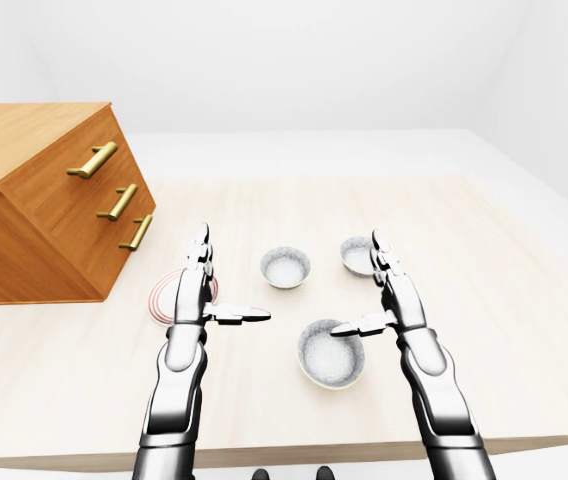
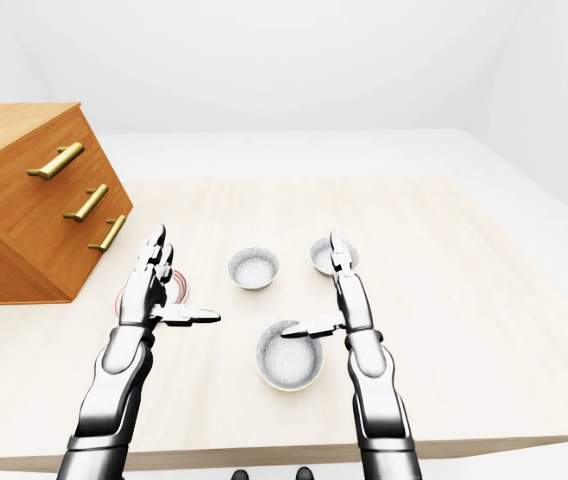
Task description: Stack the bowl at the front on the bowl in the middle.
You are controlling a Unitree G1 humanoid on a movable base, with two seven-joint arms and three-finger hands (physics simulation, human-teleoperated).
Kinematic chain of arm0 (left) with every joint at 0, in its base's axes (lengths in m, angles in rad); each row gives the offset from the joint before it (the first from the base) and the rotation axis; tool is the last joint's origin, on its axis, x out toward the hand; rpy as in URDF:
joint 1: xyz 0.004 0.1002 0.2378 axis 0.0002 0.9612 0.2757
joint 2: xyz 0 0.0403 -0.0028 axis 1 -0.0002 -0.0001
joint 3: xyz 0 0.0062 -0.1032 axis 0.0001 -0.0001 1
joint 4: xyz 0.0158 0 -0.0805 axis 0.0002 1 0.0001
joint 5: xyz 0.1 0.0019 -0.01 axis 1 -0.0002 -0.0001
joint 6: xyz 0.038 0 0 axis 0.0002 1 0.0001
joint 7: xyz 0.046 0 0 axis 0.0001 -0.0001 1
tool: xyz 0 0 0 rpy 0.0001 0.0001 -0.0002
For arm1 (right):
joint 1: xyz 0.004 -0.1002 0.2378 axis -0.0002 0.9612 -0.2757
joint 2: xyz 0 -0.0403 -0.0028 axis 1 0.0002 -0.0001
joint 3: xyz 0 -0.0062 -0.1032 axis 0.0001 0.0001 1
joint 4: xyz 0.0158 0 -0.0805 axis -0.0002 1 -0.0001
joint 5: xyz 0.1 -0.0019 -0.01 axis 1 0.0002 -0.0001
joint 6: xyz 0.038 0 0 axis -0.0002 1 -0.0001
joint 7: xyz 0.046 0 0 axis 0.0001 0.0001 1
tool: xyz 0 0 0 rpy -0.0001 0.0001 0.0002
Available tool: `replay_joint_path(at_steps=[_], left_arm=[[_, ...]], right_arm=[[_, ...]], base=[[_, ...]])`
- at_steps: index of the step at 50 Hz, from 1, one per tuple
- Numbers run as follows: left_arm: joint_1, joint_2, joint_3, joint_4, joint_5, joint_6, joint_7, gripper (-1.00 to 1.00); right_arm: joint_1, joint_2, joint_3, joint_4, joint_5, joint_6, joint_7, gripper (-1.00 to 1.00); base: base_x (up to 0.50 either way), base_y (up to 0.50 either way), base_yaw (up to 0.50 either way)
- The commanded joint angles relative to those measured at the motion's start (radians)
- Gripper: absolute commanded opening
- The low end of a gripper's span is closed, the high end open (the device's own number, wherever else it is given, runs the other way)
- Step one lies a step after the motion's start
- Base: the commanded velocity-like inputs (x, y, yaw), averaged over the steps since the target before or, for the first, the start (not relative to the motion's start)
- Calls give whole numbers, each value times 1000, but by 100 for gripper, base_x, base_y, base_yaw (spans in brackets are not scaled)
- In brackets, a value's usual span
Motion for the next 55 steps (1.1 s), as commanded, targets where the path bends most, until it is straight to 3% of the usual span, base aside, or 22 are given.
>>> replay_joint_path(at_steps=[1, 5, 6, 8, 13, 14, 17, 20, 27, 34, 45, 55], left_arm=[[4, 0, 0, 1, -1, 0, 1, 100], [3, 0, 0, 5, 1, 0, 1, 100], [3, 1, -1, 5, 2, 0, 1, 100], [2, 1, 0, 3, 2, 0, 0, 100], [-1, 2, 2, 1, 2, 0, -1, 100], [-3, 3, 3, 2, 2, 0, -1, 100], [-4, 3, 3, 6, 2, 0, -2, 100], [-4, 3, 4, 4, 2, 0, -2, 100], [-9, 5, 6, 12, 1, 0, -5, 100], [-7, 4, 4, 30, 1, 0, -4, 100], [-7, 5, 4, 38, 3, 0, -4, 100], [-8, 5, 5, 43, 3, 0, -3, 100]], right_arm=[[-21, -19, -3, 38, -120, -41, -27, 100], [-56, -32, -11, 3, -180, 2, -24, 100], [-83, -40, -9, -5, -213, 43, -17, 100], [-170, -77, -8, 26, -319, 48, -22, 100], [-325, -152, -32, 163, -463, -8, -7, 100], [-364, -190, -32, 203, -503, -72, -1, 100], [-408, -230, -41, 312, -591, -126, -9, 100], [-448, -240, -55, 400, -614, -126, -18, 100], [-582, -288, 5, 730, -803, -126, -145, 100], [-714, -267, 70, 1005, -973, -126, -270, 100], [-840, -225, 124, 1241, -1099, -126, -360, 100], [-869, -207, 132, 1330, -1121, -126, -391, 100]], base=[[0, 0, 0], [0, 0, 0], [0, 0, 0], [0, 0, 0], [0, 0, 0], [0, 0, 0], [0, 0, 0], [0, 0, 0], [0, 0, 0], [0, 0, 0], [0, 0, 0], [0, 0, 0]])
